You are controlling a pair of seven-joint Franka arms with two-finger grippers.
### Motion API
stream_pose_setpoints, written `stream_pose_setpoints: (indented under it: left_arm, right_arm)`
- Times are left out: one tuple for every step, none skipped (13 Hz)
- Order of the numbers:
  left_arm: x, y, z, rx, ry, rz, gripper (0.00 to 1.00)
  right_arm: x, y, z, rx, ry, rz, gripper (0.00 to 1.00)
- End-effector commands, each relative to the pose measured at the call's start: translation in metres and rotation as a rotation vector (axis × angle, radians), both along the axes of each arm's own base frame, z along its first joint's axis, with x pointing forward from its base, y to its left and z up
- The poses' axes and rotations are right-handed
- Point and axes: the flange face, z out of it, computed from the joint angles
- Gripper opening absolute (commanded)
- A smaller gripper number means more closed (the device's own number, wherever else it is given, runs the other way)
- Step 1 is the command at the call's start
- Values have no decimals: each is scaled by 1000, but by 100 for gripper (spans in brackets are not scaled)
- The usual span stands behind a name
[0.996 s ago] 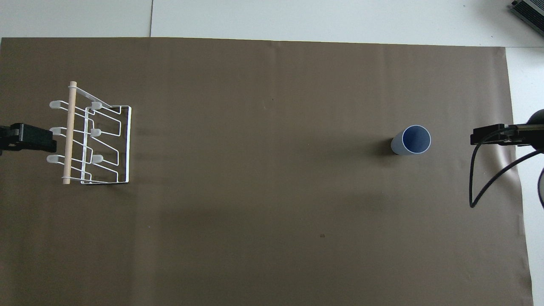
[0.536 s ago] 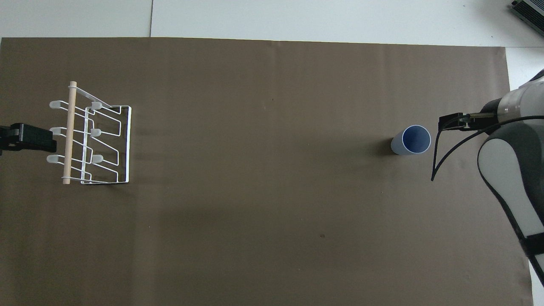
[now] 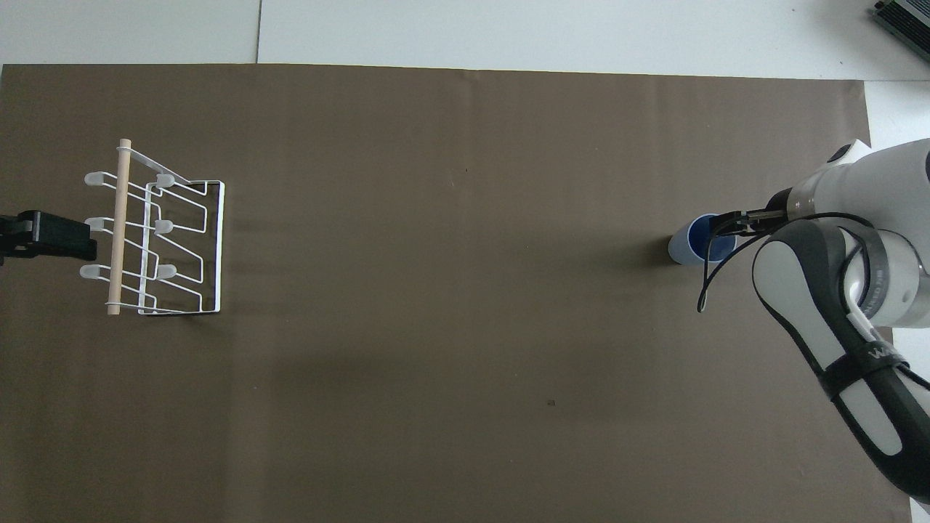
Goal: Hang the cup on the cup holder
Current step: 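Reach the right gripper to the blue cup rim and grasp it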
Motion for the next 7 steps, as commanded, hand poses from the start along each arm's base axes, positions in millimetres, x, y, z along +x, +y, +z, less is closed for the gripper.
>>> stream_pose_setpoints:
  left_arm:
    - [-7, 3, 0, 17, 1, -1, 100]
    - [-7, 3, 0, 17, 1, -1, 100]
    - [-7, 3, 0, 17, 1, -1, 100]
    - [-7, 3, 0, 17, 1, -1, 100]
    - [-7, 3, 0, 19, 1, -1, 100]
    - [-7, 3, 0, 17, 1, -1, 100]
    - [-7, 3, 0, 17, 1, -1, 100]
  right_arm:
    - [-6, -2, -18, 14, -22, 22, 100]
    - [-6, -2, -18, 13, -25, 24, 100]
    - [-5, -3, -18, 13, -28, 22, 100]
    - [-5, -3, -18, 13, -27, 22, 100]
    - [-5, -3, -18, 14, -25, 21, 100]
    - [-4, -4, -16, 14, -30, 20, 100]
    - [-3, -5, -17, 18, -29, 15, 90]
